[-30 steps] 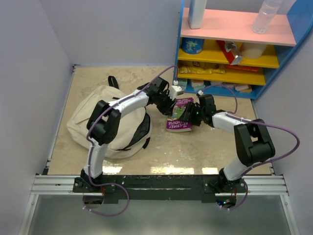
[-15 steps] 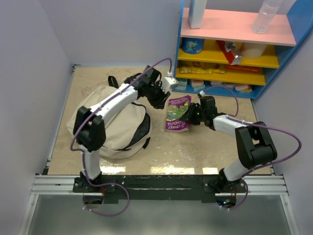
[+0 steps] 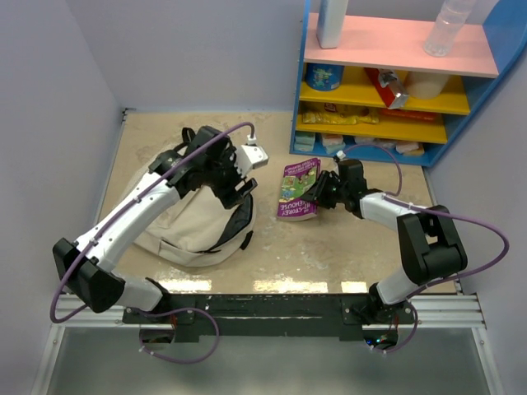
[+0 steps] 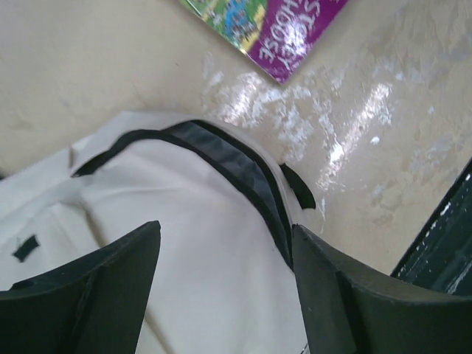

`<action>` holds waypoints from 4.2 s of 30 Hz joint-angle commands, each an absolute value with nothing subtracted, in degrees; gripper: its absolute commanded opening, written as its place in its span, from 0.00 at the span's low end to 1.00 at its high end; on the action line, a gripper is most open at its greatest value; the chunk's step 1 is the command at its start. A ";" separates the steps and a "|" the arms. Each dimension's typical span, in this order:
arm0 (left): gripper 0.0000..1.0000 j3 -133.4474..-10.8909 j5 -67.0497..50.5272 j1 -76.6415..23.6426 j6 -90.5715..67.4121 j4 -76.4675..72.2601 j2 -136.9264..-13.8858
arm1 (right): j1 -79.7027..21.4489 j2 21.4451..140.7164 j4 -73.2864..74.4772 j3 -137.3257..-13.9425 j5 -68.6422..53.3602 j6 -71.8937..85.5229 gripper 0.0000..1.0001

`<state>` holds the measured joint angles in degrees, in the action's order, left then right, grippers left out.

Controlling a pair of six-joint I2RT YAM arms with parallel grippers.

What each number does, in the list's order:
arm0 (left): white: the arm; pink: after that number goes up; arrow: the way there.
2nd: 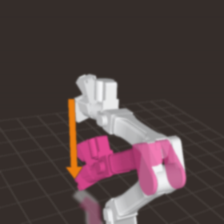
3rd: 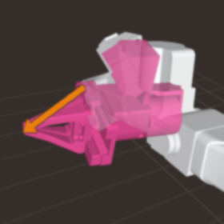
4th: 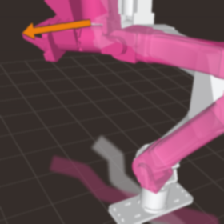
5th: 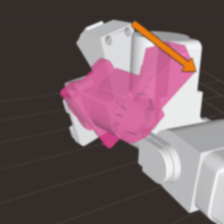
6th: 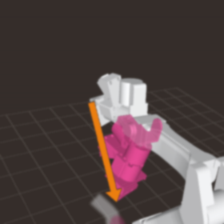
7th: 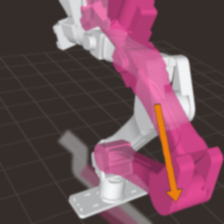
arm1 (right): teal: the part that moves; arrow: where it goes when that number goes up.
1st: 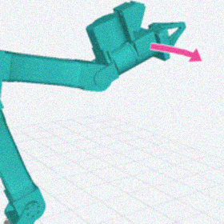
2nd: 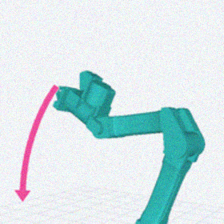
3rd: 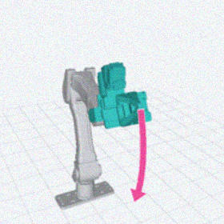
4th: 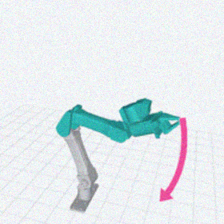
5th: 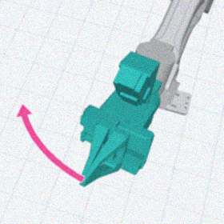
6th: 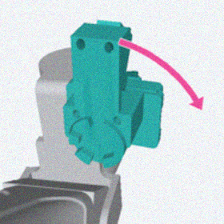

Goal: Pack the student bag
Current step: Pick up the book from the center of the board, then place the book in the student bag.

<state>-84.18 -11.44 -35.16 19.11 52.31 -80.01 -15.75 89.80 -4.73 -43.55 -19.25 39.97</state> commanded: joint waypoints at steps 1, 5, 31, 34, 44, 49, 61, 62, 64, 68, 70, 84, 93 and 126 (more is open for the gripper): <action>0.78 -79.11 -13.00 -36.04 20.12 54.40 -79.46 | -15.64 87.10 -6.68 -46.67 -20.22 39.90 0.00; 0.79 -73.49 -12.75 -36.04 20.83 51.34 -77.96 | -15.65 86.49 -5.54 -46.85 -20.30 39.29 0.00; 0.00 -76.11 -2.54 -34.10 26.63 43.24 -67.50 | -19.15 79.28 -25.99 -43.78 -49.12 51.49 0.00; 0.00 -76.46 -5.18 -34.01 26.54 43.50 -66.27 | -22.22 79.98 -33.10 -41.58 -51.33 56.59 0.00; 0.00 -77.96 -12.48 -33.84 27.60 46.05 -65.83 | -32.87 89.03 -52.02 -38.23 -55.10 67.57 0.00; 0.00 -77.78 -14.58 -33.84 27.86 46.14 -65.30 | -33.84 92.02 -52.21 -39.72 -56.16 67.41 0.00; 0.00 -77.78 -18.89 -33.84 29.18 49.30 -65.48 | -34.89 110.20 -72.76 -52.99 -58.45 82.69 0.00; 0.00 -77.78 -19.42 -33.84 29.35 49.48 -65.65 | -34.98 111.87 -74.08 -55.17 -58.19 85.49 0.00; 0.00 -77.96 -20.12 -33.84 29.53 50.53 -65.92 | -34.98 116.34 -78.47 -57.47 -57.83 88.31 0.00; 0.00 -78.40 -21.00 -33.84 29.79 51.50 -66.18 | -34.89 120.23 -83.85 -62.30 -56.87 95.01 0.00; 0.00 -78.40 -20.83 -33.84 29.71 51.24 -66.01 | -35.07 119.80 -78.34 -62.93 -55.64 90.74 0.00; 0.00 -81.12 -25.05 -33.93 30.67 56.50 -70.57 | -38.49 113.11 -40.18 -70.12 -34.38 69.70 0.00; 0.00 -81.30 -26.46 -33.93 30.67 55.55 -70.05 | -46.22 116.27 -31.56 -80.75 -23.04 66.36 0.00; 0.00 -82.00 -25.31 -33.93 30.67 55.02 -67.85 | -45.88 106.44 -9.94 -69.52 -10.11 45.27 0.00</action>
<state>-78.54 -20.86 -33.04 31.07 58.00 -69.84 -45.23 107.48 -10.70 -68.12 -13.15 47.83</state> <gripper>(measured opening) 0.039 0.078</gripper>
